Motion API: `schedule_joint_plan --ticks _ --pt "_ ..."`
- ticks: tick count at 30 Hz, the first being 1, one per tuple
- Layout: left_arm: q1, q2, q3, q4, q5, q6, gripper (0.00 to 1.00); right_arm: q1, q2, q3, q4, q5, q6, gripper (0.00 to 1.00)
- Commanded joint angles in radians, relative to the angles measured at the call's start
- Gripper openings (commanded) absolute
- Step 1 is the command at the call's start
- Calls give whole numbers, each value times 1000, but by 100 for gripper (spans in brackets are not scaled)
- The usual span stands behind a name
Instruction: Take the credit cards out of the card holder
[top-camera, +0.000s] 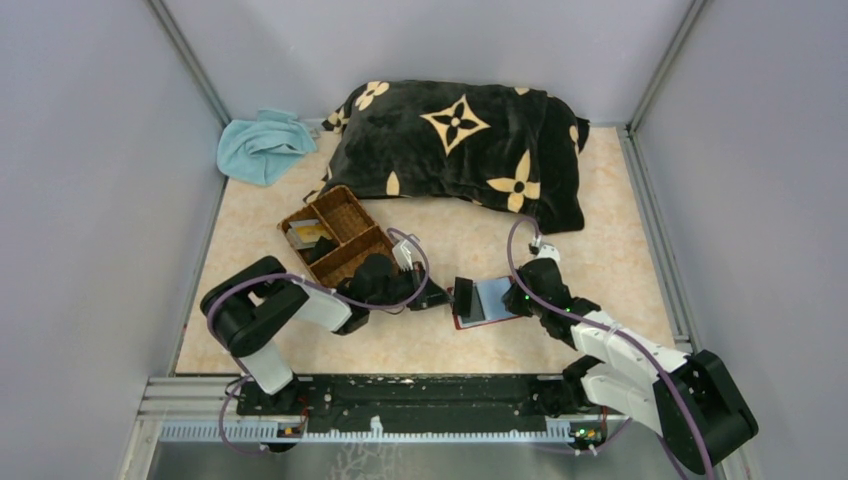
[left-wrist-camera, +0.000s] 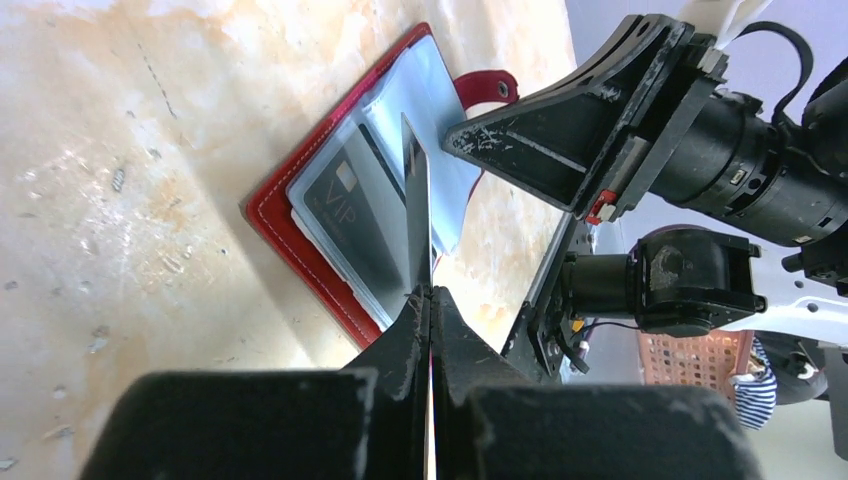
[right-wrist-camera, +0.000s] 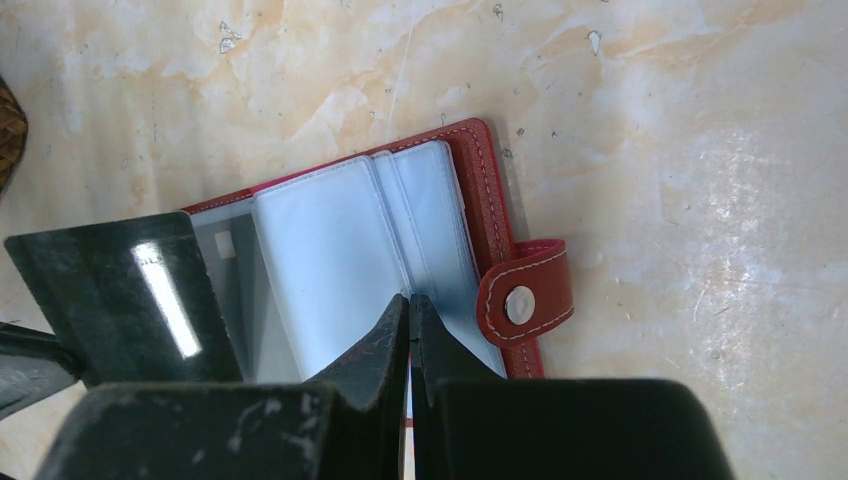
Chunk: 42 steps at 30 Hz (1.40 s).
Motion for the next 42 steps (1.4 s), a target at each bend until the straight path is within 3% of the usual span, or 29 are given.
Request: schedule_joint_plan --ticks 1,8,19,23,32,42 --pt "11 -41 -5 -25 22 53 0 -5 21 -8 -18 -9 -1 0" --pt "14 -46 24 -43 40 68 0 -5 3 -4 -15 -17 -2 0" --pt "33 -95 21 -19 100 61 0 -5 -235 -39 117 -194 -103 0" --pt "43 -105 13 -12 118 61 0 -5 -281 -53 167 -241 -116 22" --pt "64 -128 -2 46 182 31 0 -8 -407 -86 287 -421 -136 52" --pt "73 -168 -15 81 227 10 0 -47 -369 -85 346 -533 -150 57"
